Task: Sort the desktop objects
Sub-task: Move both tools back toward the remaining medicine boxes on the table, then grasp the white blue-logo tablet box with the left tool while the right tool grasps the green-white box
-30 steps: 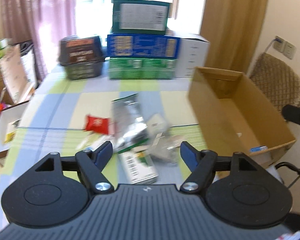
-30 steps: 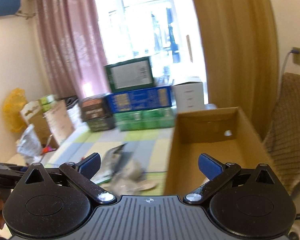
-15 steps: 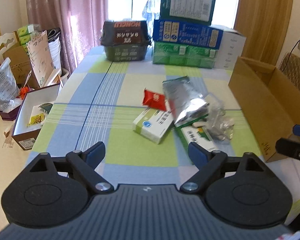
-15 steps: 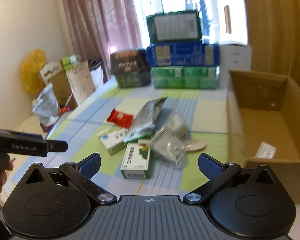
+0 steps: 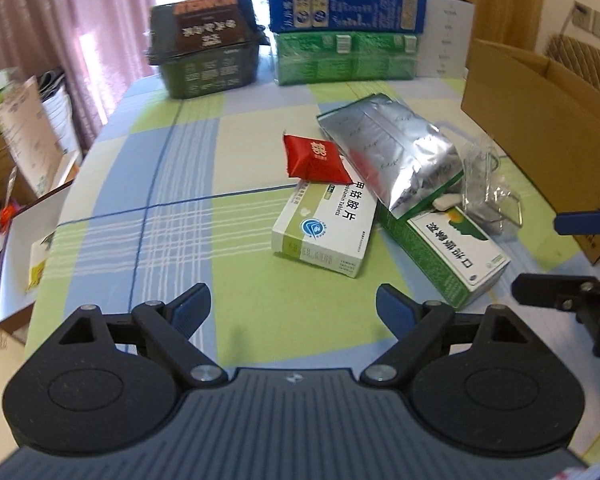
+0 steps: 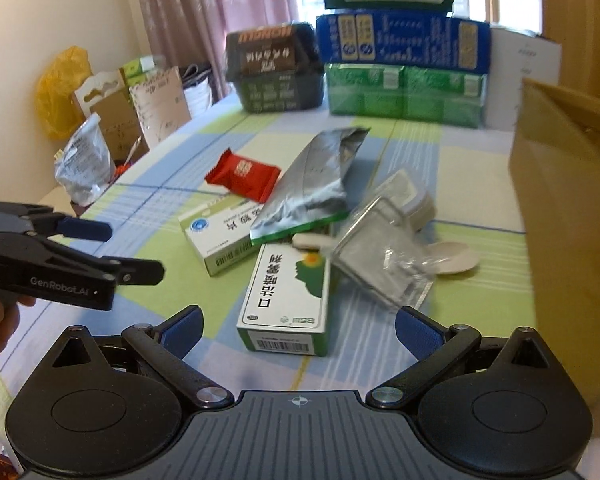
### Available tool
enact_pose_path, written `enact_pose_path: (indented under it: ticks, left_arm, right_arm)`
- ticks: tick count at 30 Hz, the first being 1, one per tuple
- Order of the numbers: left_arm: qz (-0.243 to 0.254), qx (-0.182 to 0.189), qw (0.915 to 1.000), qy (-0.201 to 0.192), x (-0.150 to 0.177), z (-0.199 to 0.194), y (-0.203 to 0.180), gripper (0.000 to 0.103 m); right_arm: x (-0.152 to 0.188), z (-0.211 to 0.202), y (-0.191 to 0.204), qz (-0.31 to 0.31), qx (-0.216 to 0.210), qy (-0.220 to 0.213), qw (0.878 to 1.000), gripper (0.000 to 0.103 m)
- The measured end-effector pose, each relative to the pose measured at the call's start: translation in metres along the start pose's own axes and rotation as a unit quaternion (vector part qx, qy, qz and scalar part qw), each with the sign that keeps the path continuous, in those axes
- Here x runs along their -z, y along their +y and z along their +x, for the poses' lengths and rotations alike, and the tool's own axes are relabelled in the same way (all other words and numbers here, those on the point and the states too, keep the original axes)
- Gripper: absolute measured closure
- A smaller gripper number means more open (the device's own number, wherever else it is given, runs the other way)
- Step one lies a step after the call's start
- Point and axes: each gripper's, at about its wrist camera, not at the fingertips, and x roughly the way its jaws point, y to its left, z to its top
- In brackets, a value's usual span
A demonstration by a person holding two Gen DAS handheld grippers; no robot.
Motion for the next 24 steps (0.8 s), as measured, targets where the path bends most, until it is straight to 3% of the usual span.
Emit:
enact_pose_path:
  ticks: [2, 6, 10, 19, 24]
  left_arm:
    - [0.002, 0.008, 1.0000, 0.001, -0.001, 0.010, 0.003, 0.016]
    - [0.015, 0.017, 0.9997, -0.003, -0.005, 0.024, 0.002, 0.016]
    - [0.042, 0.027, 0.9987, -0.011, -0.010, 0.038, -0.001, 0.016]
    - [0.058, 0.043, 0.9972, -0.019, -0.024, 0.064, -0.005, 0.016]
    - [0.070, 0.041, 0.9966, -0.013, -0.025, 0.071, -0.011, 0.029]
  right_arm:
    - [-0.001, 0.010, -0.001, 0.003, -0.005, 0.008, 1.000, 0.017]
    - [-0.003, 0.023, -0.005, 0.009, -0.001, 0.019, 1.000, 0.026]
    - [-0.003, 0.028, -0.006, 0.008, 0.003, 0.025, 1.000, 0.048]
    - [-0.002, 0.025, -0.004, 0.002, 0.009, 0.024, 1.000, 0.049]
    - [-0.001, 0.023, -0.005, 0.007, 0.009, 0.027, 1.000, 0.049]
